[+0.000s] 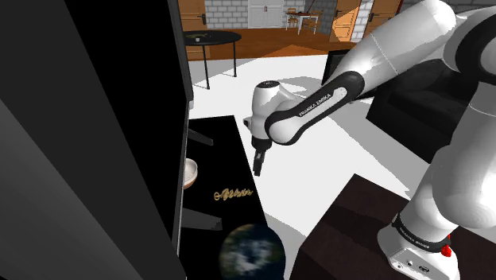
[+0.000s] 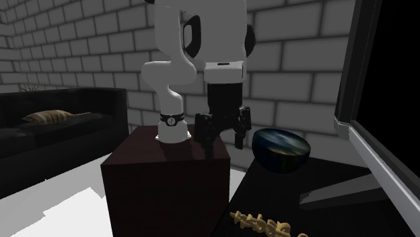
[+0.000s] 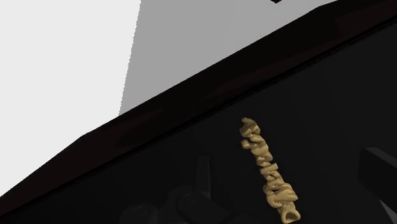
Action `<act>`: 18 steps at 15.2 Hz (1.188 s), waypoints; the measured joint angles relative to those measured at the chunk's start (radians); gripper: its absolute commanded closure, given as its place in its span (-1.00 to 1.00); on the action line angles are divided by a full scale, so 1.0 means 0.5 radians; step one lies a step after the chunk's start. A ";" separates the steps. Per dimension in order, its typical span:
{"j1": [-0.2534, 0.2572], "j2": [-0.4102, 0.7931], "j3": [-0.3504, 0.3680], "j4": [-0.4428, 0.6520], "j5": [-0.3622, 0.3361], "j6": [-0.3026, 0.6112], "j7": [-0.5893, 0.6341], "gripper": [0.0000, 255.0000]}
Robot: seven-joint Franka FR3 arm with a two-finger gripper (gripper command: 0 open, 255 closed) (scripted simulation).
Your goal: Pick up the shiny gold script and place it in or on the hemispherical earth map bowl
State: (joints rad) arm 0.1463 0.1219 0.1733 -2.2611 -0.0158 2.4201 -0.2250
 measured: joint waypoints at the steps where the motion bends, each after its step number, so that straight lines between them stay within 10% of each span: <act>1: 0.010 0.067 0.003 0.028 -0.025 0.034 0.001 -1.00; 18: 0.209 0.971 -0.046 0.621 -0.322 0.297 0.069 -1.00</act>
State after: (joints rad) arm 0.2506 0.6075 0.1503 -1.9504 -0.1769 2.5688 -0.1907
